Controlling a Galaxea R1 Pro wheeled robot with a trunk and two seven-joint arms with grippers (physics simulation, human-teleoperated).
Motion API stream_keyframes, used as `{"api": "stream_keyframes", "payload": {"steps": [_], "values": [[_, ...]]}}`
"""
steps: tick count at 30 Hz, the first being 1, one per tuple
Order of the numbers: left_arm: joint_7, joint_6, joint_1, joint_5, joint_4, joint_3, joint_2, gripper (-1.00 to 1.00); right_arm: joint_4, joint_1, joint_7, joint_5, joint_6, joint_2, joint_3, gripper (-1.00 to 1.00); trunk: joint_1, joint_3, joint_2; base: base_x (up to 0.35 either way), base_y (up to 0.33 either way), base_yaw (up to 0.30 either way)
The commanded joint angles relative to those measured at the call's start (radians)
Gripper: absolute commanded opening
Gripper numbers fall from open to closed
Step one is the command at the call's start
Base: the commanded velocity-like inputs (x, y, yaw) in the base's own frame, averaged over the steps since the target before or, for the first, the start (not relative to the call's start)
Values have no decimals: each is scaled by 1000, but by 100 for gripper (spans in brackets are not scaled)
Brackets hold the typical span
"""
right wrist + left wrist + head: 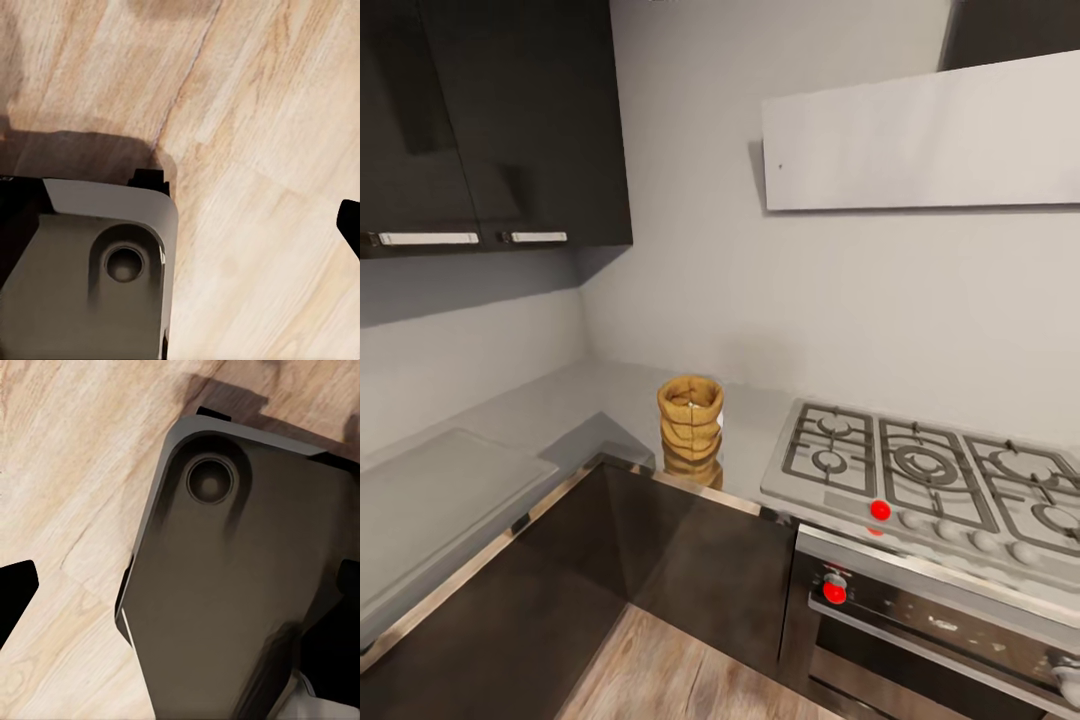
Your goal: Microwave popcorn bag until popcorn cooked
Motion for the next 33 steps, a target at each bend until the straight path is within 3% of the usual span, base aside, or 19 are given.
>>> {"api": "stream_keyframes", "payload": {"steps": [1,11,33], "values": [[3,-2,0,4,-1,1,0,100,2,-1,2,10,-1,0,-9,100,-4,2,6,0,0,0],[3,-2,0,4,-1,0,0,100,2,-1,6,11,-3,1,-8,100,-8,5,13,0,0,0],[0,-2,0,3,0,-3,0,100,2,-1,4,14,-4,-2,-7,100,-8,-29,13,0,0,0]]}}
